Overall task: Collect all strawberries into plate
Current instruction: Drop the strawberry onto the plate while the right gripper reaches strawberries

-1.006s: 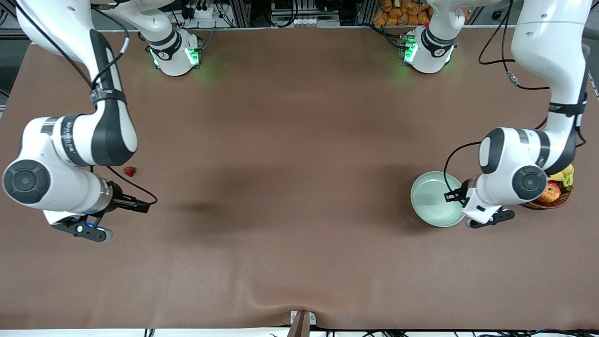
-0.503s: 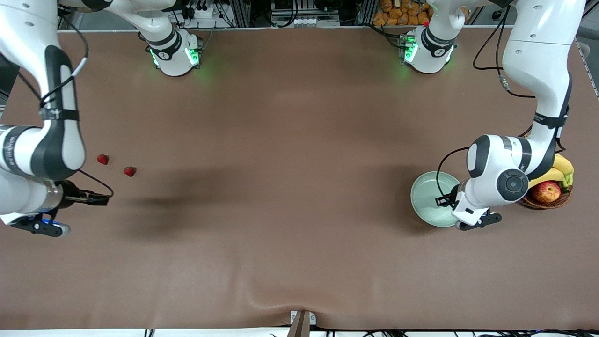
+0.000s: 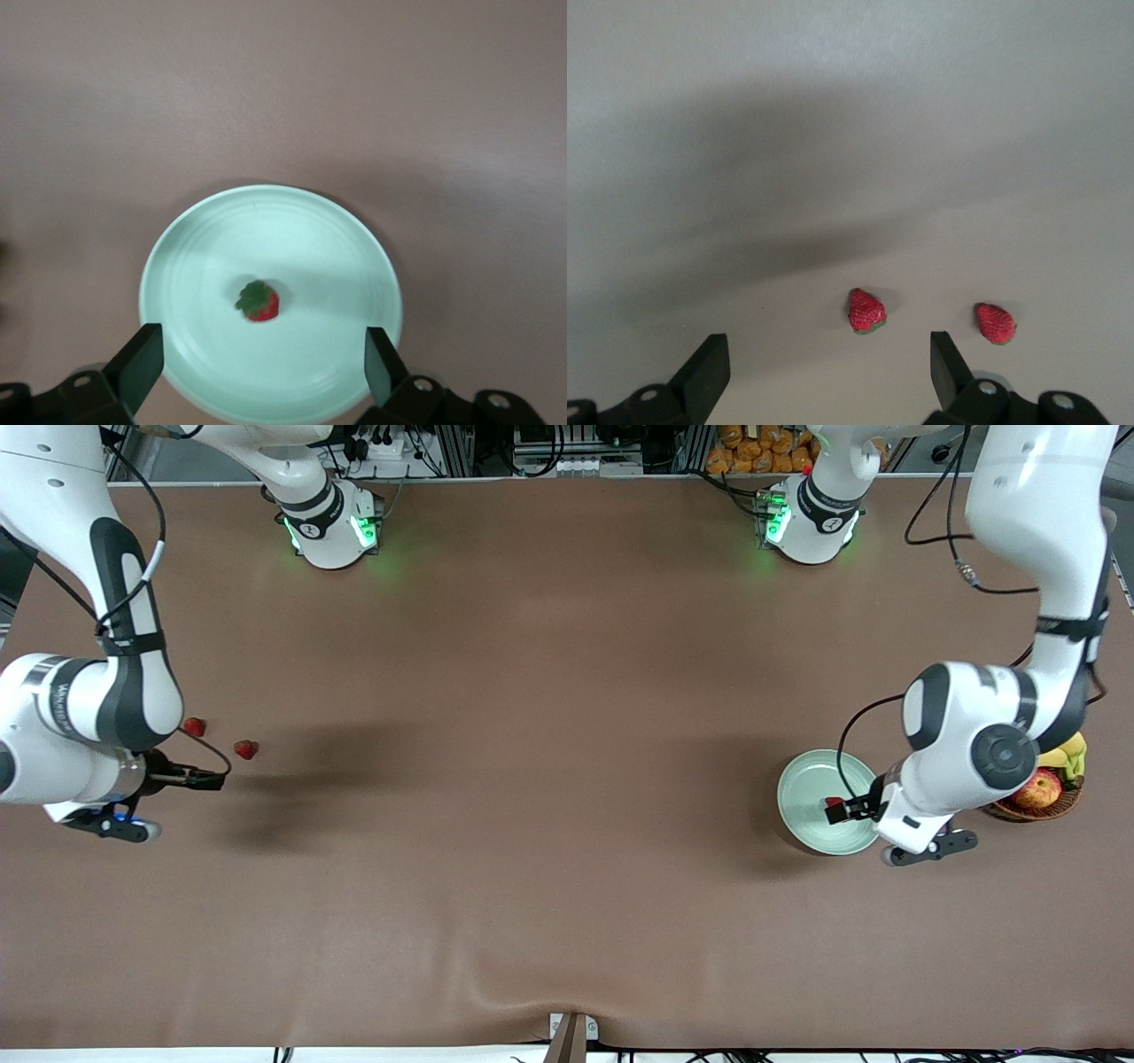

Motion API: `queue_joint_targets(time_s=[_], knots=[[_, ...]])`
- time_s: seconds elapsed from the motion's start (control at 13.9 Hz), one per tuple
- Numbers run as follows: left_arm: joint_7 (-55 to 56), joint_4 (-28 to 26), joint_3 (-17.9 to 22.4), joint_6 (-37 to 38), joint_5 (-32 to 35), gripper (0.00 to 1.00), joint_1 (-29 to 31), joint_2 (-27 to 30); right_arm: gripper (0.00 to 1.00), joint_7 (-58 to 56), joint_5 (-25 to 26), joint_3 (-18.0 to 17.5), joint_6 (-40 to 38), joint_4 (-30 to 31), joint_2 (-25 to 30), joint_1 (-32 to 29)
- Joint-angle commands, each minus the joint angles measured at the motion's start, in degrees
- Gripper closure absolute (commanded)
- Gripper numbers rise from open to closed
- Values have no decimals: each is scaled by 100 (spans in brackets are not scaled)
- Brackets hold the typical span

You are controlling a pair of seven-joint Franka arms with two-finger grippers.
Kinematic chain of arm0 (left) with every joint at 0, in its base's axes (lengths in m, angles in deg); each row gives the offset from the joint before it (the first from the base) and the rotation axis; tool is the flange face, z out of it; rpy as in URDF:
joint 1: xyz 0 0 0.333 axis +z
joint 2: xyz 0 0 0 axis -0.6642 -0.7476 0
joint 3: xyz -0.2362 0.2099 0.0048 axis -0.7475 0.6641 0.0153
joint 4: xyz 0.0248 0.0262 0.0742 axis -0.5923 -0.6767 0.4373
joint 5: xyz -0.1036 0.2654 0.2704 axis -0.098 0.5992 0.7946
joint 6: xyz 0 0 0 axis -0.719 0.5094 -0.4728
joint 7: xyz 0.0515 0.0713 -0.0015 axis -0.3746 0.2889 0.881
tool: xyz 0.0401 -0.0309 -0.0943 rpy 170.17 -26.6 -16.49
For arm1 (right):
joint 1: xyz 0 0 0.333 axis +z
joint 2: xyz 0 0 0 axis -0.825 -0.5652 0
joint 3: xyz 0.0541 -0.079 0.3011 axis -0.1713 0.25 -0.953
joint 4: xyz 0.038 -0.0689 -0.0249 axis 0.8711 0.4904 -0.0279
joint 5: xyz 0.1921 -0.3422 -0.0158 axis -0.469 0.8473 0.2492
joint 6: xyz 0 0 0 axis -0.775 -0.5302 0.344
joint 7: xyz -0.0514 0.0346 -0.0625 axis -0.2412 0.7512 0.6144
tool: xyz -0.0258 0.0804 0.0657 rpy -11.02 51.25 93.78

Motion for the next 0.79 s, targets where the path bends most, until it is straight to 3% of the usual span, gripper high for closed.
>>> queue_joint_targets(time_s=[0.0,0.36,0.72], knots=[[-58,686,-58,1128,134,0,-12,277,0,-364,20,-41,581,777,299,-22],[3,1584,-427,2213,-243,0,-3,374,0,-945,11,-41,1707,1788,299,-74],[-5,1594,-366,2529,-394,0,50,1032,0,-1148,11,-41,1848,2168,281,-223]])
